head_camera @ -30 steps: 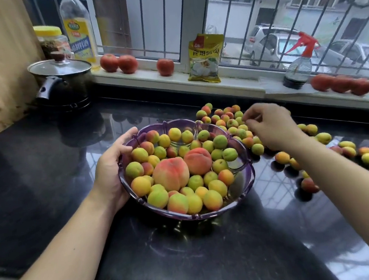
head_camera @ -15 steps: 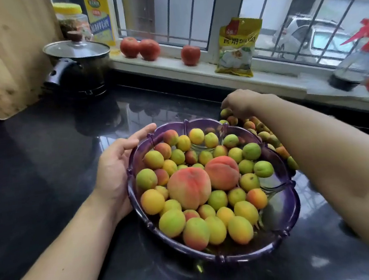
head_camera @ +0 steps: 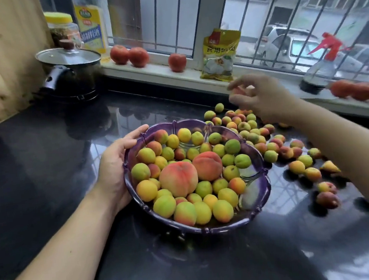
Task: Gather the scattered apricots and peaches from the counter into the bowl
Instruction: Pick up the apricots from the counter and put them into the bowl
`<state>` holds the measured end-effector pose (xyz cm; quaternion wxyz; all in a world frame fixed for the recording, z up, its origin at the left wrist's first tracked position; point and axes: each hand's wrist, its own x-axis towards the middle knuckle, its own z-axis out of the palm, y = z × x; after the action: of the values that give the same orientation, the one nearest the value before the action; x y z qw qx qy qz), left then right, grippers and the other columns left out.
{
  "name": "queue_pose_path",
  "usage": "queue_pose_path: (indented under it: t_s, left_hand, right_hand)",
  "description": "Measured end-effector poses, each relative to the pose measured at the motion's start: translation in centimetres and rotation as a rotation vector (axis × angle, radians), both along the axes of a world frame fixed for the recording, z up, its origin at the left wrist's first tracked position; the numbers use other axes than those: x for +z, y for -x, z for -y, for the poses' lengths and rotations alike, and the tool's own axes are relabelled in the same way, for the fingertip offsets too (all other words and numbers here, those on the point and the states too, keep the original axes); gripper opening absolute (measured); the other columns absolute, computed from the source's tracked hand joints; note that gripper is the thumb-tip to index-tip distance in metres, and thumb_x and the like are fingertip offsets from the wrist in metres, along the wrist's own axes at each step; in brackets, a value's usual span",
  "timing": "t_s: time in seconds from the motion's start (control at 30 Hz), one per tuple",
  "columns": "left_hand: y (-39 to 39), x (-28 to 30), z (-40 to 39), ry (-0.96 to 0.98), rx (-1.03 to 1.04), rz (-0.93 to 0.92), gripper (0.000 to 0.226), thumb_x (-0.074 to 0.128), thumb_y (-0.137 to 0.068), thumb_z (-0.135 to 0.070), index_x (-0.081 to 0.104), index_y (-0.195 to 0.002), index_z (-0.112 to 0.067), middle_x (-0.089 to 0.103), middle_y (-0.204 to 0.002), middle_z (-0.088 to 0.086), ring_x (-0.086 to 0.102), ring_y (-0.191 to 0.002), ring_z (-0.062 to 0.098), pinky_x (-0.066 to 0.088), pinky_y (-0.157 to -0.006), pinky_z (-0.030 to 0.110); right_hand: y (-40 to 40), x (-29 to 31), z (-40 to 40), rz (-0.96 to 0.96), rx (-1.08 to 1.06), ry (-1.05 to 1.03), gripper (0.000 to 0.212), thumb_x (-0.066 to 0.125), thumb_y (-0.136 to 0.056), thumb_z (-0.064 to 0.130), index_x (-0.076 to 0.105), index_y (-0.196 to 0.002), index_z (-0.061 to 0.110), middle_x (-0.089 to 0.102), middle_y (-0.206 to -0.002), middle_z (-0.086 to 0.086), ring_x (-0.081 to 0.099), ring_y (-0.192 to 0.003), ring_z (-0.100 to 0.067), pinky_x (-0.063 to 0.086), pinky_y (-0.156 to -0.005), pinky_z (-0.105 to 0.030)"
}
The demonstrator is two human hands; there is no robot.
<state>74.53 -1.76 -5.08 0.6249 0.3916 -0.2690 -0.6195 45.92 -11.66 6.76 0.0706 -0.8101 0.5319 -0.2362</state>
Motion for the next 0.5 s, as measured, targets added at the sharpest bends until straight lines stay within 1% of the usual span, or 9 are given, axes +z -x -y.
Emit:
queue_pose_path:
  t_s: [0.07,0.13,0.2,0.27,0.3,0.33,0.4,0.43,0.5]
  left_hand:
    - [0.1,0.1,-0.1,0.002,0.006,-0.005,0.047,0.036,-0.103,-0.020,0.063,-0.141,-0.012,0.073,-0.129,0.017,0.065,-0.128,0.037,0.053,-0.106,0.051]
    - [0.2,0.1,-0.1,0.001,0.019,-0.010,0.047,0.036,-0.103,-0.019,0.063,-0.141,-0.011,0.073,-0.129,0.017,0.065,-0.129,0.036,0.054,-0.105,0.050]
    - [0.2,0.2,-0.2,0.003,0.021,-0.013,0.047,0.037,-0.103,-0.018,0.063,-0.141,-0.011,0.073,-0.129,0.017,0.065,-0.129,0.036,0.054,-0.105,0.050]
    - [0.2,0.2,-0.3,0.000,0.022,-0.018,0.047,0.037,-0.103,-0.018,0.062,-0.141,-0.011,0.073,-0.129,0.017,0.064,-0.129,0.036,0.053,-0.107,0.051]
    - [0.1,0.2,-0.3,-0.001,0.021,-0.023,0.047,0.037,-0.103,-0.017,0.062,-0.142,-0.011,0.073,-0.130,0.018,0.064,-0.130,0.036,0.052,-0.109,0.052]
    - [0.1,0.2,-0.4,-0.002,0.019,-0.030,0.047,0.037,-0.103,-0.017,0.062,-0.142,-0.011,0.072,-0.130,0.018,0.063,-0.130,0.037,0.050,-0.111,0.053]
    - [0.0,0.3,-0.5,-0.006,0.019,-0.038,0.047,0.037,-0.102,-0.016,0.061,-0.142,-0.012,0.072,-0.132,0.019,0.062,-0.132,0.039,0.047,-0.114,0.056]
    - [-0.1,0.3,-0.5,-0.006,0.017,-0.042,0.047,0.037,-0.101,-0.016,0.062,-0.142,-0.012,0.071,-0.132,0.019,0.062,-0.132,0.039,0.046,-0.115,0.057]
    - [-0.1,0.3,-0.5,-0.008,0.010,-0.053,0.047,0.039,-0.100,-0.014,0.062,-0.141,-0.012,0.072,-0.132,0.018,0.062,-0.132,0.039,0.046,-0.115,0.057]
  right_hand:
    - [0.6,1.2,-5.4,-0.039,0.055,-0.108,0.026,0.070,-0.089,0.037,0.068,-0.114,0.036,0.060,-0.112,0.010,0.061,-0.095,-0.008,0.050,-0.081,-0.027]
    - [0.8,1.7,-9.6,-0.130,0.060,-0.180,0.028,0.071,-0.088,0.039,0.066,-0.115,0.042,0.053,-0.114,0.018,0.057,-0.093,0.001,0.046,-0.079,-0.019]
    - [0.6,1.3,-12.3,-0.222,0.055,-0.240,0.029,0.066,-0.093,0.037,0.062,-0.120,0.047,0.049,-0.114,0.022,0.054,-0.090,0.004,0.044,-0.077,-0.016]
    - [0.2,0.3,-13.4,-0.356,0.051,-0.250,0.035,0.059,-0.098,0.030,0.057,-0.129,0.046,0.049,-0.115,0.020,0.051,-0.098,0.000,0.045,-0.087,-0.023]
    - [-0.1,-0.2,-13.7,-0.435,0.042,-0.231,0.037,0.057,-0.099,0.028,0.055,-0.132,0.044,0.050,-0.116,0.017,0.051,-0.103,-0.006,0.045,-0.092,-0.027]
    - [-0.4,-0.6,-13.9,-0.516,0.028,-0.195,0.036,0.057,-0.099,0.027,0.053,-0.132,0.042,0.050,-0.116,0.013,0.051,-0.105,-0.012,0.046,-0.092,-0.030]
    - [-1.1,-1.5,-13.8,-0.656,0.004,-0.097,0.032,0.058,-0.097,0.031,0.051,-0.128,0.035,0.053,-0.114,0.007,0.053,-0.105,-0.019,0.049,-0.085,-0.032]
    - [-1.5,-1.7,-13.7,-0.698,-0.016,-0.078,0.032,0.060,-0.095,0.032,0.049,-0.126,0.031,0.055,-0.113,0.005,0.054,-0.104,-0.020,0.047,-0.079,-0.031]
    - [-2.0,-2.3,-13.6,-0.707,-0.059,-0.099,0.032,0.064,-0.094,0.029,0.045,-0.120,0.028,0.056,-0.108,0.005,0.054,-0.100,-0.019,0.043,-0.071,-0.028]
